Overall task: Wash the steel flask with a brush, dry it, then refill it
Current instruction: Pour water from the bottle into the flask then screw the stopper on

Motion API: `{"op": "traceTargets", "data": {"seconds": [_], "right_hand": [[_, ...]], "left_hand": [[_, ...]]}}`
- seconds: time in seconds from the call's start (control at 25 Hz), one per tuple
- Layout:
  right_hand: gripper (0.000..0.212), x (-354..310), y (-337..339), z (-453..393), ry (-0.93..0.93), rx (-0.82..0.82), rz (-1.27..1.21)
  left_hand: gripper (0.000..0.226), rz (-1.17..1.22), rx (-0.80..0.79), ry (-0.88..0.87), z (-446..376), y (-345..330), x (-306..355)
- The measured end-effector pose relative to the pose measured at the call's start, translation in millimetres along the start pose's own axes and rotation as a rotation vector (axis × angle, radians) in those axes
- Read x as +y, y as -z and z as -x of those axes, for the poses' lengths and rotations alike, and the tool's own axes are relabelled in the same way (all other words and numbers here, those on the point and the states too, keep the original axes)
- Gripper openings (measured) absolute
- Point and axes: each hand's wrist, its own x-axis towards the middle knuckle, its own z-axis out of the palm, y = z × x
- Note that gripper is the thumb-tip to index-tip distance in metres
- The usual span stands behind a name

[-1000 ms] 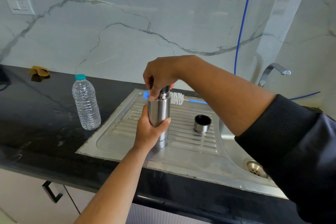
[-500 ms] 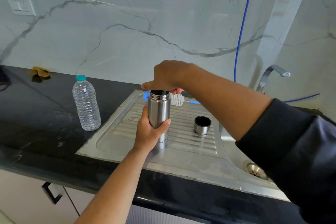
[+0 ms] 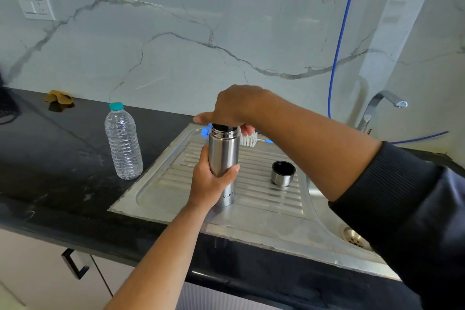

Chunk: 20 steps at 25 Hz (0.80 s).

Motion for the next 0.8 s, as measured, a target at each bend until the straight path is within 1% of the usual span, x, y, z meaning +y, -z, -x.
{"op": "traceTargets", "data": {"seconds": [0.04,0.12,0.16,0.2,0.24,0.32,0.4,0.48,0.52,0.56,0.6,0.68,0.76,0.8], "right_hand": [[0.059,0.5,2.4,0.0,-0.011,-0.048,-0.017],[0.042,3.0,9.5,-2.1,0.039,-0.109,-0.042],[0.033,4.2,11.2,-3.0,0.074,-0.098,-0.048],[0.03,5.2,10.2,-3.4,0.093,-0.072,-0.053],[0.033,5.6,7.6,-2.6,0.091,-0.041,-0.055],[0.047,5.4,2.9,-0.9,0.072,-0.002,-0.026],[0.055,7.3,3.8,-1.1,0.057,-0.05,-0.01],[0.048,11.5,7.7,-1.4,0.081,-0.089,-0.022],[0.042,13.4,8.4,-0.8,0.112,-0.077,-0.02],[0.038,15.0,6.6,-0.6,0.141,-0.047,-0.021],[0.04,15.8,2.6,-0.6,0.159,-0.005,-0.015],[0.051,15.7,-5.3,0.1,0.17,0.101,0.017],[0.058,17.9,-9.8,-1.5,0.177,0.172,0.123],[0.059,20.3,-11.1,-3.1,0.209,0.179,0.175]], "left_hand": [[0.055,0.003,0.002,0.0,0.0,-0.3,0.3],[0.053,0.004,0.006,0.003,-0.9,-0.6,0.8],[0.053,0.001,0.006,0.006,-1.2,-0.4,0.5],[0.053,-0.003,0.005,0.008,-1.6,-0.6,0.1],[0.054,-0.006,0.004,0.01,-1.5,-0.6,-0.5],[0.054,-0.008,0.004,0.011,-1.4,-1.0,-1.2],[0.055,-0.008,0.003,0.009,-1.4,-1.7,-0.9],[0.056,-0.009,-0.001,0.003,-1.9,-1.5,-0.2],[0.056,-0.013,-0.002,0.001,-2.6,-1.2,-0.2],[0.056,-0.016,-0.003,0.0,-2.6,-0.8,-0.7],[0.055,-0.017,-0.003,0.003,-2.7,-0.7,-1.0],[0.054,-0.01,-0.002,0.008,-2.1,0.1,-0.8],[0.054,0.004,-0.003,0.014,-0.8,0.4,-0.6],[0.054,0.01,-0.005,0.021,-0.3,0.6,-1.0]]}}
